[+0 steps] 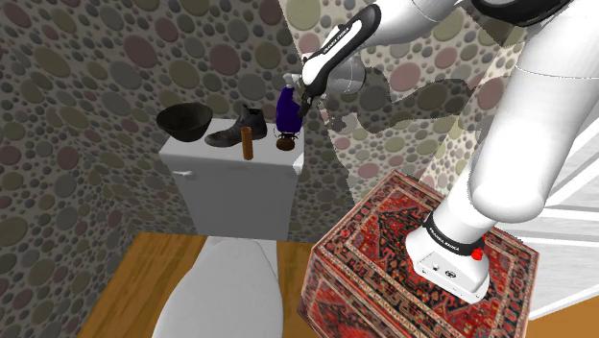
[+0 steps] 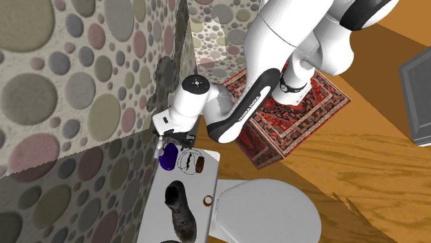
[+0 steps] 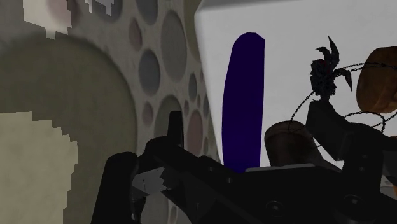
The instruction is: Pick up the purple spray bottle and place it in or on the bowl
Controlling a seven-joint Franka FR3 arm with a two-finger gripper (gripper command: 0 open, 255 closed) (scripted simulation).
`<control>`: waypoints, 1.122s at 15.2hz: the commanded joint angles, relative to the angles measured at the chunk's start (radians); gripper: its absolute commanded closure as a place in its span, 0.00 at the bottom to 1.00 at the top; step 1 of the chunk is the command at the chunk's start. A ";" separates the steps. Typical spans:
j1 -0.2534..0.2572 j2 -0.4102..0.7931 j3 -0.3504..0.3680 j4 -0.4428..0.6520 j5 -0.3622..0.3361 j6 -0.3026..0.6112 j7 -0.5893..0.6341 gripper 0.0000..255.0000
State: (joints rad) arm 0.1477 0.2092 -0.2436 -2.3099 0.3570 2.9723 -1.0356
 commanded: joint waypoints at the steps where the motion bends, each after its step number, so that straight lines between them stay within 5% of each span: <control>1: 0.000 0.000 0.000 0.000 0.000 0.000 0.000 0.00; 2: 0.000 0.000 0.000 0.000 0.000 0.000 0.000 0.00; 3: 0.000 0.000 0.000 0.000 0.000 0.000 0.000 1.00; 12: 0.000 0.000 0.000 0.000 0.000 0.000 0.000 1.00; 17: 0.037 -0.055 -0.051 0.004 -0.083 -0.057 0.069 1.00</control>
State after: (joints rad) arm 0.1770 0.1651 -0.2844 -2.3077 0.2928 2.9273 -0.9831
